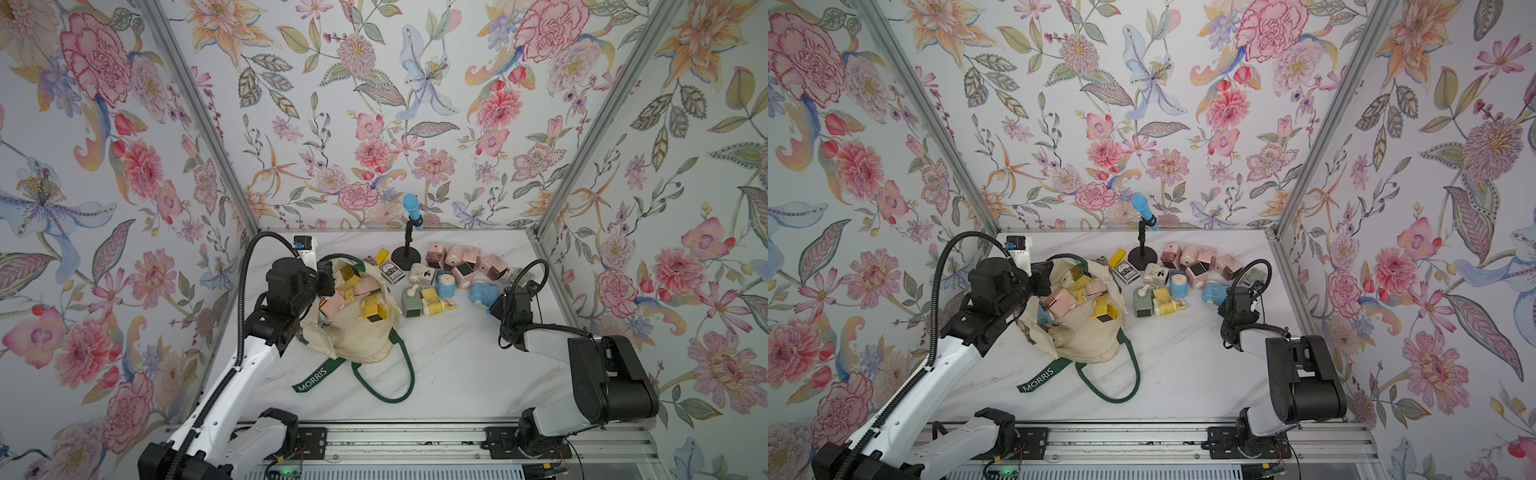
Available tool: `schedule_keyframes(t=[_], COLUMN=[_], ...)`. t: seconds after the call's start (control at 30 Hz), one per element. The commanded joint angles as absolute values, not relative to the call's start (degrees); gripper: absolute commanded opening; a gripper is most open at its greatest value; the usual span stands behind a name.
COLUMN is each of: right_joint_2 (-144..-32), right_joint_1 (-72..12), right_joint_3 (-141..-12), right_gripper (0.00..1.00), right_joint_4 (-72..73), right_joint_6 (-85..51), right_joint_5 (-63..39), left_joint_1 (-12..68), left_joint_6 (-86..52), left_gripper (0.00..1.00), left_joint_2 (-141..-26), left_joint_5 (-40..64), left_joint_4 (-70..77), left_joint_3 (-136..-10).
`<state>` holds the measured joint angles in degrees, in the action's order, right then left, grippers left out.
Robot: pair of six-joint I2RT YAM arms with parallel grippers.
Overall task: Take out the pencil sharpeners from the tote bags
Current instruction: Place the pencil sharpener at the center of the board, then pick up the pencil sharpener from the canvas bag.
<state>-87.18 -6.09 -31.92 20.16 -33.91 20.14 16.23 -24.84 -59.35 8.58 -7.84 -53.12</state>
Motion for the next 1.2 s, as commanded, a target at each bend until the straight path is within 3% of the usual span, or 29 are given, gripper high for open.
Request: schedule_keyframes(t=[0.0,0.17,0.5,0.83,1.07,1.17], right_joint_2=[-87.63,-87.51,-75.84,-62.76,-67.06,-71.52], right_joint_1=[-5.71,-5.84,-12.84,-36.27,-57.95,-63.15], right_joint_3=[-33.75,-33.75,-31.0,-32.33,-36.75,-39.35], right_gripper=[0.71,0.84,0.87,0.85,0.84,0.84], right_joint_4=[20.85,20.77,22.48,27.19,26.85,26.34], right_joint_6=[-33.76,-33.21,-26.11,-8.4,9.81,14.1], right_joint_5=[19.07,18.54,21.41,11.56,5.98,6.15], left_joint_1=[15.99,15.97,16.05,21.59,22.15,22.07], left_joint_6=[-24.18,-24.26,-23.91,-19.95,-19.12,-18.95], left_gripper=[0.0,0.0,0.0,0.0,0.0,0.0], left_joint_2=[-58.01,-58.39,-57.61,-56.39,-55.91,-54.63], left_joint_5=[7.9,8.26,8.31,1.87,0.79,1.23], left_joint_4=[-4.37,-4.49,-4.27,-8.85,-14.04,-13.35], left_joint_3=[-53.26,-53.44,-53.09,-54.05,-52.81,-49.39])
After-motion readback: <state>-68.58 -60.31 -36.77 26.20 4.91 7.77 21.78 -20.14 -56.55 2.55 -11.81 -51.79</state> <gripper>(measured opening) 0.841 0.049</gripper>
